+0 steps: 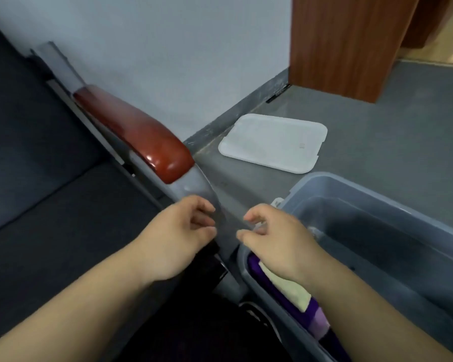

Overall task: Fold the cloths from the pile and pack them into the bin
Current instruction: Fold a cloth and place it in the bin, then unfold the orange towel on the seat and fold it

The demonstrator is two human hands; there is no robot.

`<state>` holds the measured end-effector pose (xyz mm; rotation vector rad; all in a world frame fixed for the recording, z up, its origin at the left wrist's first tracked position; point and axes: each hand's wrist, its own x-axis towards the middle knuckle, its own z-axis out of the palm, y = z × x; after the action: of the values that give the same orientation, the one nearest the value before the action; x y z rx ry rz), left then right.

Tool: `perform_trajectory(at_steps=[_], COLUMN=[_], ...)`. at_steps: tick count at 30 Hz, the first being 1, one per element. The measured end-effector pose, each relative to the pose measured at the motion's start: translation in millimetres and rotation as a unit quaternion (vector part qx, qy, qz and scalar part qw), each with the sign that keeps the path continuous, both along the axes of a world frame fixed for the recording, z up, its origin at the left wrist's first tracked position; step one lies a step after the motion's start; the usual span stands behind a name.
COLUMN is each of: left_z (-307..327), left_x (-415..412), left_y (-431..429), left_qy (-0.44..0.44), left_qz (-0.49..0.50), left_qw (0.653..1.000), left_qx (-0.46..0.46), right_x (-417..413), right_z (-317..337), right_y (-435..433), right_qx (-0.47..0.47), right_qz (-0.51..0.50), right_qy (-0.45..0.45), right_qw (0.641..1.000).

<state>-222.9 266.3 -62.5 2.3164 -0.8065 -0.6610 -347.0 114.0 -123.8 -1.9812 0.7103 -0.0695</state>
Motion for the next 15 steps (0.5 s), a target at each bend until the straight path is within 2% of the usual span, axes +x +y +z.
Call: perform_trajectory(at_steps=[6,15], left_z=[50,88], left_x=[-1,-23], left_y=[137,344], left_qy=[-0.092,-0.192], left_qz=[0.137,0.314], left_qw=[0.986,0.927], left_qx=[-0.033,-0.072], right_x=[48,114], right_z=[75,160], right_y=[86,284], right_qx=[-0.050,-0.149], right_qz=[0.163,0.370], right_qy=[-0.097,-0.151], right_qw=[0.981,0.904])
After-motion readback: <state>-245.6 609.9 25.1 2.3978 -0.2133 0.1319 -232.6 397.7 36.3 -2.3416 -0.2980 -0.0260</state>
